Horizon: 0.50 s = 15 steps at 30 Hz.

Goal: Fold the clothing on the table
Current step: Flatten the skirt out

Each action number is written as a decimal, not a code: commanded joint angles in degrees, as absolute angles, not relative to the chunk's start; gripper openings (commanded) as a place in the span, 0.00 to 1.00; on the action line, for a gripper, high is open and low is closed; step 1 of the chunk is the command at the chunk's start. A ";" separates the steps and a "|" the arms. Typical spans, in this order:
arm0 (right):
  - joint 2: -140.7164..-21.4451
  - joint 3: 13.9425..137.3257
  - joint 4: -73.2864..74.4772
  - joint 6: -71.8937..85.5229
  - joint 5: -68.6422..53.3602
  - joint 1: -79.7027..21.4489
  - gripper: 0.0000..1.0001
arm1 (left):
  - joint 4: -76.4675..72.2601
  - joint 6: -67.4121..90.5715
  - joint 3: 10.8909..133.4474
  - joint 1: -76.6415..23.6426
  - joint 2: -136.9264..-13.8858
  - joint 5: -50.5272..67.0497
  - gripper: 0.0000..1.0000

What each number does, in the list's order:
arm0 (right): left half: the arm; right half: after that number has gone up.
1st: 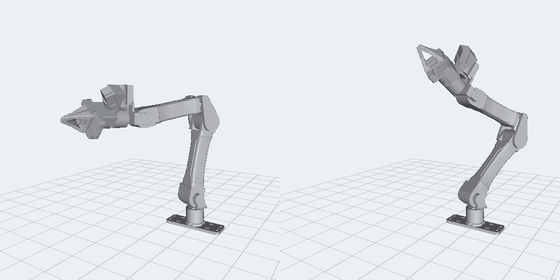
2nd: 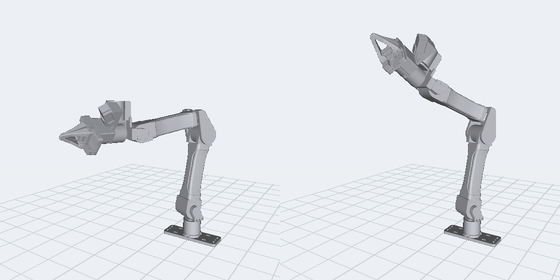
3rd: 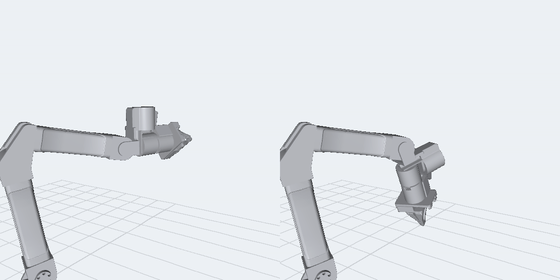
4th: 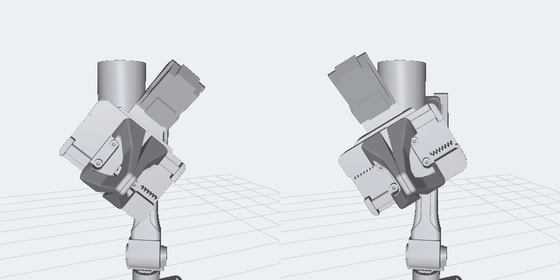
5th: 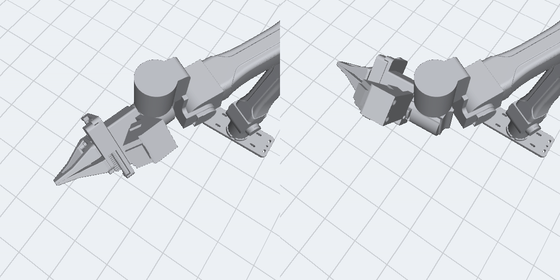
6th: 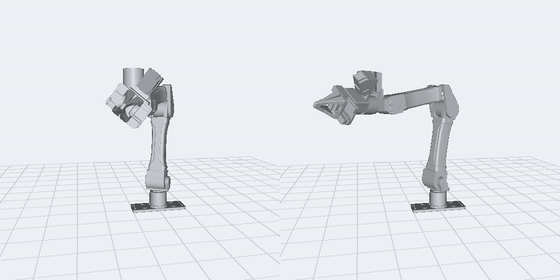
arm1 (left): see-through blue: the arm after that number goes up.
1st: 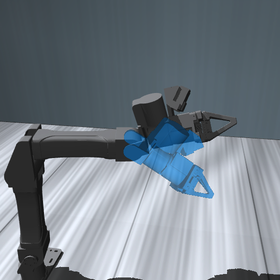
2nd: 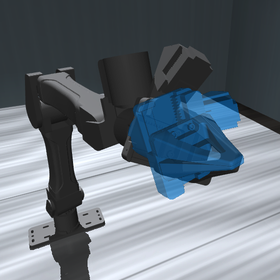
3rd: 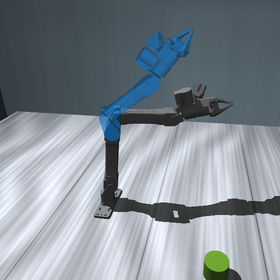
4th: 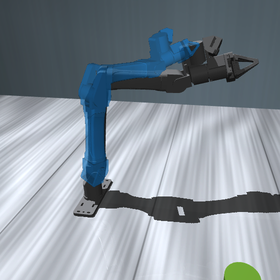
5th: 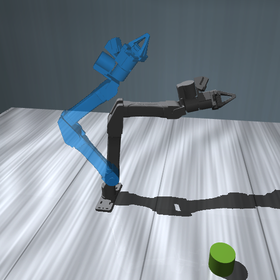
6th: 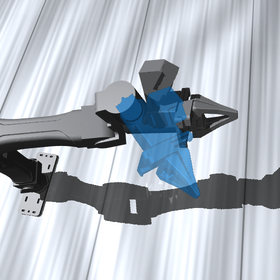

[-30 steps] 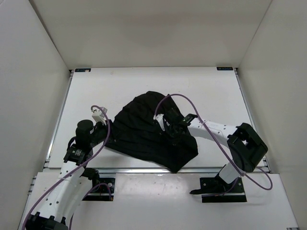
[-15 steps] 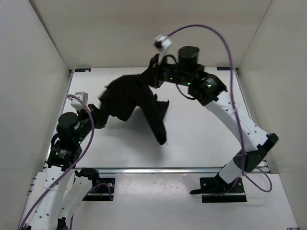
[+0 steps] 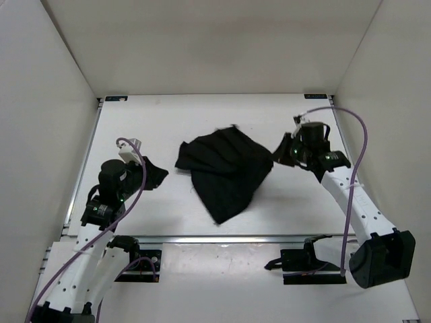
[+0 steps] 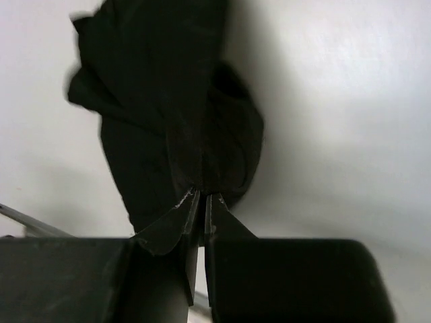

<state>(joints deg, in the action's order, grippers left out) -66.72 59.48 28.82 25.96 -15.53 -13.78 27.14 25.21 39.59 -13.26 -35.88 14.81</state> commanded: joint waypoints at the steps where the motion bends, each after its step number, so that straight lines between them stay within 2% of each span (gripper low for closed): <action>1: -61.61 53.11 32.78 25.84 -16.52 -13.17 0.00 | 20.60 31.70 32.80 -14.50 -37.79 24.77 0.28; 4: -62.75 48.71 33.40 25.75 -15.56 -15.46 0.00 | 9.11 40.74 25.35 -18.36 -40.07 30.22 0.23; 8: -63.37 45.18 29.99 26.63 -15.90 -16.00 0.00 | -4.81 52.89 17.33 -27.94 -45.07 30.33 0.26; 9: -63.28 45.00 29.54 26.89 -15.91 -16.08 0.00 | -6.05 55.52 16.62 -29.34 -46.39 30.76 0.29; 12: -64.07 44.30 28.21 26.11 -16.00 -15.73 0.00 | -8.78 59.66 14.59 -32.42 -50.27 30.94 0.56; 14: -64.86 44.03 26.99 26.01 -16.08 -15.47 0.00 | -10.36 61.60 14.15 -34.44 -52.90 29.28 0.60; 15: -65.12 44.03 26.81 25.75 -16.08 -15.64 0.00 | -10.20 61.70 14.59 -34.98 -53.95 28.40 0.67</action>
